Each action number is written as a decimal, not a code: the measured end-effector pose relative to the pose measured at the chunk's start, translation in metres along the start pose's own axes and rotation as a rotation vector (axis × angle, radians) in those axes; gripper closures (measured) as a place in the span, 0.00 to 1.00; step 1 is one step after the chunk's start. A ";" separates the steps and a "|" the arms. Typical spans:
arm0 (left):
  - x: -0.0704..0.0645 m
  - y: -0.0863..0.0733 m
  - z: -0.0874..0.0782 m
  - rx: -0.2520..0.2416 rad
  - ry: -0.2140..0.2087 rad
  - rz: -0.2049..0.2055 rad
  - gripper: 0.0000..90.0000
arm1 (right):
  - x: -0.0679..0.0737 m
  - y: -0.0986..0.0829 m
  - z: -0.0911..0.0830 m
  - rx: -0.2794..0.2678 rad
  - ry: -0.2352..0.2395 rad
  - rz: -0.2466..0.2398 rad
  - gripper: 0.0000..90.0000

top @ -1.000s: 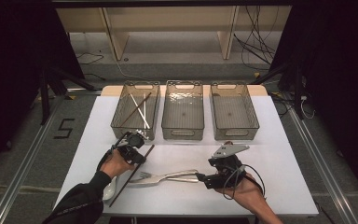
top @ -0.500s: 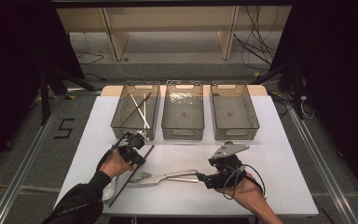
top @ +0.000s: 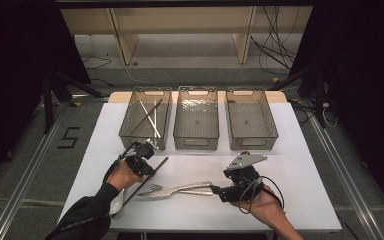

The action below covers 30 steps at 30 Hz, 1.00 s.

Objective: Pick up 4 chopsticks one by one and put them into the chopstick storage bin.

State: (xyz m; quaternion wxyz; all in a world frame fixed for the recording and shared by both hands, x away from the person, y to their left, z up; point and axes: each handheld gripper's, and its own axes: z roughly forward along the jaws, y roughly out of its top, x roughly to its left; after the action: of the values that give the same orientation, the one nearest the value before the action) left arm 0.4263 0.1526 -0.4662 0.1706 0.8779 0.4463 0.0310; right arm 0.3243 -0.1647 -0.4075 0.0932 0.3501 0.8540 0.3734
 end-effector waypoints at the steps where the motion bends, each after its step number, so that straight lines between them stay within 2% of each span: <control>1: 0.000 0.000 0.000 0.003 -0.003 0.000 0.93 | 0.000 0.000 0.000 0.000 0.000 -0.001 0.36; 3: 0.000 0.000 0.000 -0.002 -0.015 -0.008 0.93 | 0.000 0.000 0.000 0.000 -0.001 0.001 0.36; 5: 0.000 0.001 0.000 -0.011 -0.051 -0.019 0.93 | 0.000 0.000 0.000 0.000 -0.001 0.000 0.36; 9: -0.004 0.004 -0.002 -0.030 -0.041 0.004 0.93 | 0.000 0.000 0.000 0.000 -0.001 -0.001 0.36; 12: -0.004 0.005 -0.007 -0.062 -0.038 0.006 0.93 | 0.000 0.000 0.000 0.000 -0.002 0.002 0.36; 17: -0.001 0.007 -0.019 -0.144 -0.041 -0.009 0.93 | 0.000 0.000 0.000 0.000 -0.003 0.005 0.36; 26: 0.003 0.012 -0.050 -0.335 -0.039 -0.018 0.93 | -0.001 0.000 0.000 -0.003 -0.004 0.006 0.36; 30: 0.005 0.015 -0.063 -0.393 -0.047 -0.026 0.93 | -0.001 0.000 0.000 -0.002 -0.004 0.005 0.36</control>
State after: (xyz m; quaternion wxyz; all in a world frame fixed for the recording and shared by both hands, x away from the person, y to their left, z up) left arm 0.4272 0.1656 -0.4022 0.3495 0.8223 0.4389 0.0947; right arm 0.3247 -0.1650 -0.4080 0.0943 0.3529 0.8526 0.3736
